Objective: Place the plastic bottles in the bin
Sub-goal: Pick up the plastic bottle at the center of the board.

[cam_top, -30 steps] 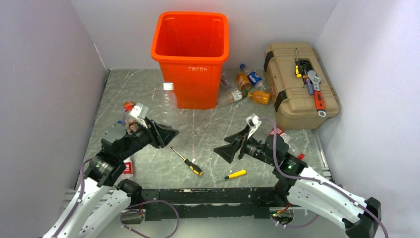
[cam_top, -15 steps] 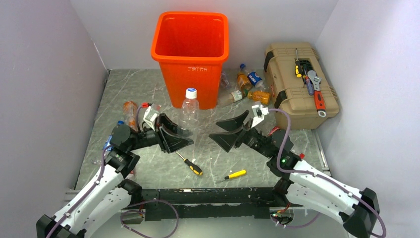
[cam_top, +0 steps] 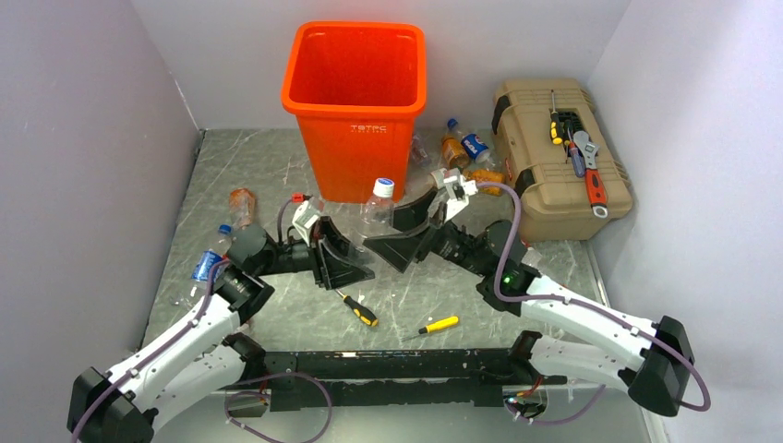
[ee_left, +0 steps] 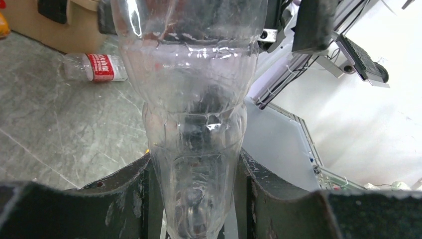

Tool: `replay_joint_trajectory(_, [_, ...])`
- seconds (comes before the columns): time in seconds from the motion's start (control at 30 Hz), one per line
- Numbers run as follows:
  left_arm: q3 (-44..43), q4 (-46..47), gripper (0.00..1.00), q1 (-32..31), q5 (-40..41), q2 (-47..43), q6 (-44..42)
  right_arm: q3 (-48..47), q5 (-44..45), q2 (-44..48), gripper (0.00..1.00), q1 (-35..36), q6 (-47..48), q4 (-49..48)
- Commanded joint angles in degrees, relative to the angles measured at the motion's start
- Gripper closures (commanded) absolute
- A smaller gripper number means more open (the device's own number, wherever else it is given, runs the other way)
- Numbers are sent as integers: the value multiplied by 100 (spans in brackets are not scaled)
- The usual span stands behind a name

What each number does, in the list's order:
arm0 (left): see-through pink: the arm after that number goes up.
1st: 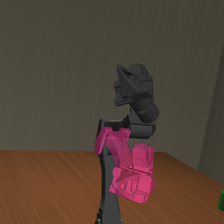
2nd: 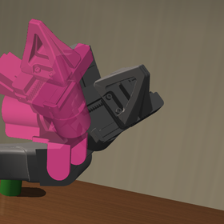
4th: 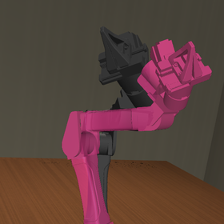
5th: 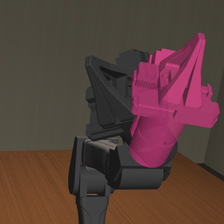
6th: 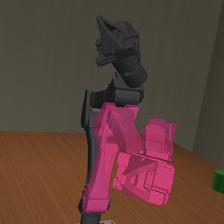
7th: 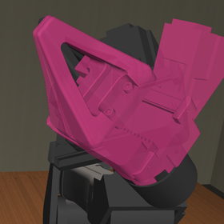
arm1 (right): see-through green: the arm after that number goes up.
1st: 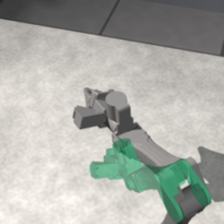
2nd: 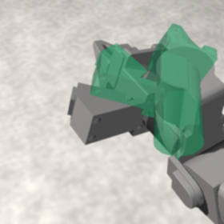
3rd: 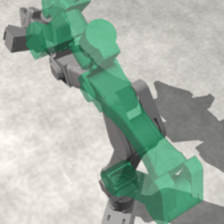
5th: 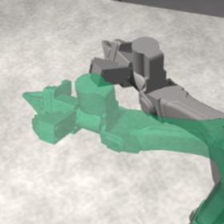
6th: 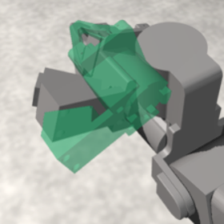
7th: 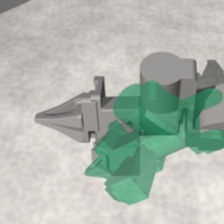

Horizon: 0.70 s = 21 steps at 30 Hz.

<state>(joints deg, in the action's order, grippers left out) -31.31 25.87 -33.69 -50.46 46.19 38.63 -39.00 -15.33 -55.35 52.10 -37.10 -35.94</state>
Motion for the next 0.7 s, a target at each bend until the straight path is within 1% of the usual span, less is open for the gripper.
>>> replay_joint_trajectory(0.0, [-359,229,89,-193,40,63,-257,-483,138,-239,1,106,302,306])
replay_joint_trajectory(0.13, [-459,69,89,-309,134,42,-391,-477,43,-416,5,123,242,226])
replay_joint_trajectory(0.2, [-495,23,90,-358,178,15,-430,-455,5,-458,10,155,230,179])
replay_joint_trajectory(0.27, [-532,-21,90,-389,223,-4,-472,-424,46,-486,17,197,231,152])
replay_joint_trajectory(0.37, [-551,-75,89,-438,270,-29,-522,-314,116,-466,37,213,193,-3])
replay_joint_trajectory(0.4, [-552,-121,86,-452,284,-31,-530,-288,118,-455,43,213,181,-57])
replay_joint_trajectory(0.43, [-563,-213,79,-458,294,-36,-546,-276,112,-454,49,213,185,-88])
replay_joint_trajectory(0.47, [-596,-371,65,-460,343,-44,-581,-267,95,-444,54,213,198,-102])
replay_joint_trajectory(0.53, [-738,-945,36,-463,558,-97,-773,-251,102,-380,60,214,286,-70])
replay_joint_trajectory(0.57, [-831,-1338,14,-462,789,-166,-904,-241,132,-296,62,215,379,15])
replay_joint_trajectory(0.6, [-923,-1732,5,-463,1042,-266,-1027,-218,200,-170,63,214,527,232])
replay_joint_trajectory(0.63, [-1012,-2076,1,-463,1362,-405,-1162,-199,288,-19,64,213,705,463])
replay_joint_trajectory(0.67, [-1082,-2398,1,-458,1663,-545,-1296,-165,423,184,65,220,918,755])
